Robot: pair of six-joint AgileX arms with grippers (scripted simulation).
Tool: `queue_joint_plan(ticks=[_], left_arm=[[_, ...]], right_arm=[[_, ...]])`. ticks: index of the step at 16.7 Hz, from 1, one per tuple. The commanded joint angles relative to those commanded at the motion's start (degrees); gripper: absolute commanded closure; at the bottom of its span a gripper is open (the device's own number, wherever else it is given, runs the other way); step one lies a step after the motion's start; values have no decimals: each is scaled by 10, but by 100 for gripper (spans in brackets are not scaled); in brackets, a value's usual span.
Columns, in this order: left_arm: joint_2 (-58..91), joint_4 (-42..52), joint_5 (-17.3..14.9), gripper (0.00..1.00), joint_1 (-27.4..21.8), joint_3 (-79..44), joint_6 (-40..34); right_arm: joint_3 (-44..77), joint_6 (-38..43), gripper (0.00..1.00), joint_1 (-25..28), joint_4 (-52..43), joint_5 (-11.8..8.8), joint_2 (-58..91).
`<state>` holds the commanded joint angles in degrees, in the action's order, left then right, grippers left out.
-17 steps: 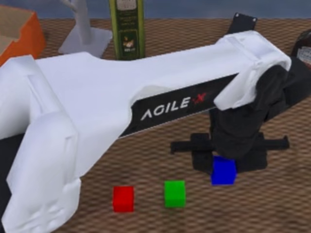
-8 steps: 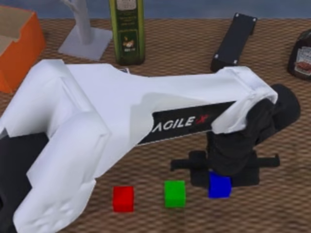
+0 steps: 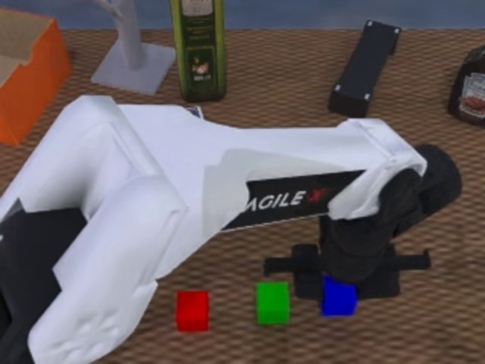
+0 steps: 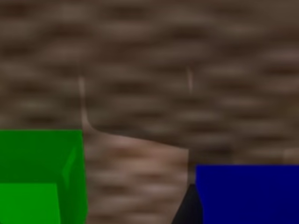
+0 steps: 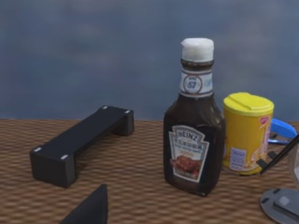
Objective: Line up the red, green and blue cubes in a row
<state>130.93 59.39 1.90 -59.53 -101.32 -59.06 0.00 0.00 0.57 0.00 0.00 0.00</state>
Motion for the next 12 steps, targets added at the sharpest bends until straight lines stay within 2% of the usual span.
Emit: queue_joint_plan(ticks=[11, 12], left_arm=[[0, 0, 0, 2, 0, 0, 0], [0, 0, 0, 0, 0, 0, 0]], right_arm=[[0, 0, 0, 0, 0, 0, 0], [0, 0, 0, 0, 0, 0, 0]])
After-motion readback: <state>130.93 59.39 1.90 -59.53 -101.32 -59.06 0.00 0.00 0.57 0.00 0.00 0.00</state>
